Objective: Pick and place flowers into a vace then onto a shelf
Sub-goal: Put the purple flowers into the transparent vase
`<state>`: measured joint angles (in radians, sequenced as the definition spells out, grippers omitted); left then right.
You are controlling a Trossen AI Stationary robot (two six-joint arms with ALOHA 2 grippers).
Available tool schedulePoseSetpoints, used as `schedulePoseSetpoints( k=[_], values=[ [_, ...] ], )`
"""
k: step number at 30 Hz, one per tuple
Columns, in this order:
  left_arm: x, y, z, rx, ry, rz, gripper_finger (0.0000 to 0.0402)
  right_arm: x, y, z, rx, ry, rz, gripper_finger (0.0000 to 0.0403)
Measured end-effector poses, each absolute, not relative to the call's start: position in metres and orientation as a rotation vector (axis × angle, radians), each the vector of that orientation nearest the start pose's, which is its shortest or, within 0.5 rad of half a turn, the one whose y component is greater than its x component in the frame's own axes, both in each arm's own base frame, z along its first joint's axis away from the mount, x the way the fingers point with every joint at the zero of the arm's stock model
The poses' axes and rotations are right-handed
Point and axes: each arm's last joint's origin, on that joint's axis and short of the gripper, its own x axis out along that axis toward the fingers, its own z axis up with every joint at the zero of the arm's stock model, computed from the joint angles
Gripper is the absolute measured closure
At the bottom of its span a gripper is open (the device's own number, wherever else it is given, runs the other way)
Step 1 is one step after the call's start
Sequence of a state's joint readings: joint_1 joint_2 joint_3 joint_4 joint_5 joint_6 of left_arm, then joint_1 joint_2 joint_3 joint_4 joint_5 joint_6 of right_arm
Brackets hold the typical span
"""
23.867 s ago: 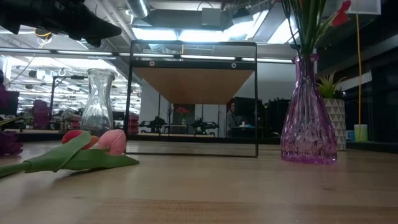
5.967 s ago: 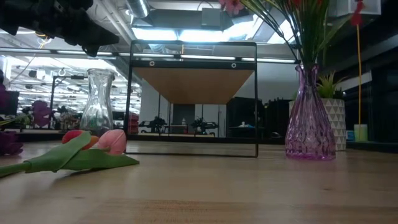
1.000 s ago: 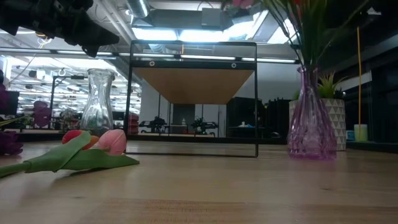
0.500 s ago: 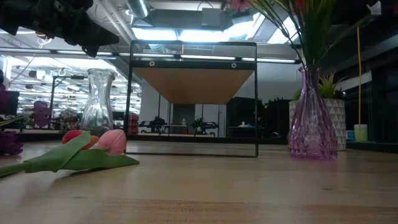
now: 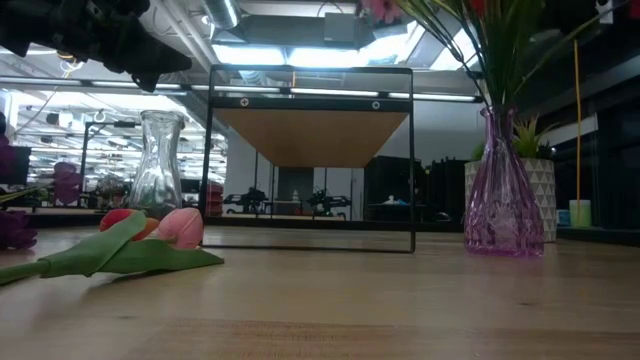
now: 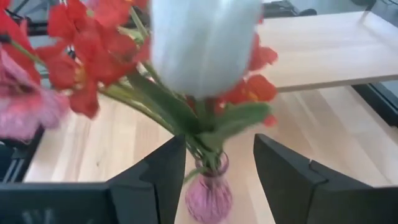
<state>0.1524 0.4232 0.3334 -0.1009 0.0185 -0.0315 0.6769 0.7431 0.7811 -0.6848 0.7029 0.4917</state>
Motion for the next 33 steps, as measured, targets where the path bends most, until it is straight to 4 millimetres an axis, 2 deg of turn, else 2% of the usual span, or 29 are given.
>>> schedulePoseSetpoints(
  k=[12,16,22,25,29,33],
  values=[
    [0.122,0.018,0.231,-0.047,0.188,0.146,0.0398,0.102,0.059,0.295,0.006,0.540,-0.131,0.0222],
    [0.122,0.019,0.231,-0.046,0.188,0.148,0.0398,0.090,0.049,0.290,0.000,0.604,-0.164,0.0269],
    [0.122,0.019,0.231,-0.046,0.189,0.148,0.0398,0.070,0.032,0.293,0.077,0.548,-0.206,0.0388],
    [0.122,0.019,0.231,-0.043,0.189,0.148,0.0394,0.066,0.027,0.297,0.095,0.487,-0.239,0.0390],
    [0.123,0.018,0.233,-0.053,0.175,0.127,0.0364,0.071,0.030,0.291,0.053,0.458,-0.228,0.0399],
    [0.123,0.018,0.235,-0.021,0.150,0.116,0.0313,0.080,0.038,0.276,0.019,0.430,-0.206,0.0396]
  ],
)
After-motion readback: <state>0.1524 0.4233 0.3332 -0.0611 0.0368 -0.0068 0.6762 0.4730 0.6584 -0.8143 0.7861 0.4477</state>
